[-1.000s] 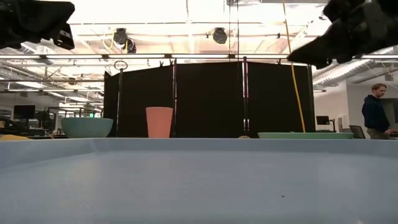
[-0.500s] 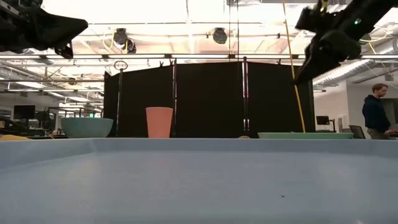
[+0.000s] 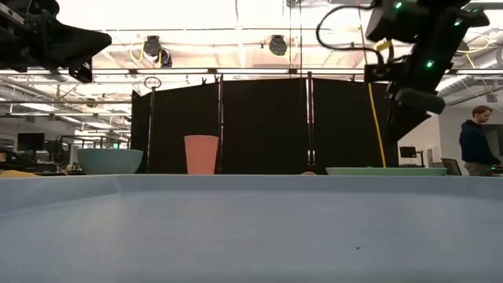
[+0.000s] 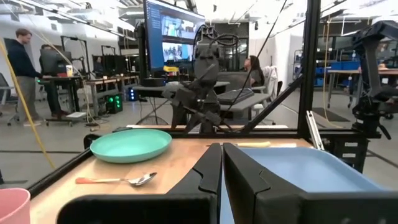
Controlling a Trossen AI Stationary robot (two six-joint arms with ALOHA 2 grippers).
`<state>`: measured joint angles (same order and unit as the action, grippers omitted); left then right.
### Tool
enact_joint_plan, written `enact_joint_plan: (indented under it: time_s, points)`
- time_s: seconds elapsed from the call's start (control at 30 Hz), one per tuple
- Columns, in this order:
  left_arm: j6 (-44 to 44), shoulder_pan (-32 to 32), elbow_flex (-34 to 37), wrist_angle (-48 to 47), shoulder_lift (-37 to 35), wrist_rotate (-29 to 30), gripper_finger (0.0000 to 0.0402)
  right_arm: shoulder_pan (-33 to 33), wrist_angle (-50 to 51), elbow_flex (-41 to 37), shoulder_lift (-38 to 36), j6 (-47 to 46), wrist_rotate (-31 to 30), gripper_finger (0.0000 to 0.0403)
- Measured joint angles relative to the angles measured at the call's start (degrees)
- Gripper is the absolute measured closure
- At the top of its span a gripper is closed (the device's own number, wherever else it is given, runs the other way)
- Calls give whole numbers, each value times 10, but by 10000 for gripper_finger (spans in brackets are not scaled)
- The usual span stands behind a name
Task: Set up tray
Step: Put the light blue plate on the blue serving tray
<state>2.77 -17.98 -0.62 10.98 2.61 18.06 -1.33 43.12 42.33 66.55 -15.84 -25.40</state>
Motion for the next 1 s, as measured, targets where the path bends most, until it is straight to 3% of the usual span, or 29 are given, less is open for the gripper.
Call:
enact_joint_plan:
  time_s: [0.4, 1.0]
  points:
    - [-4, 0, 0, -15, 0, 0, 380, -106, -24, 0, 14, 63, 91, 247]
    - [-28, 0, 0, -28, 0, -1, 380, -164, -53, 0, 86, 110, 91, 247]
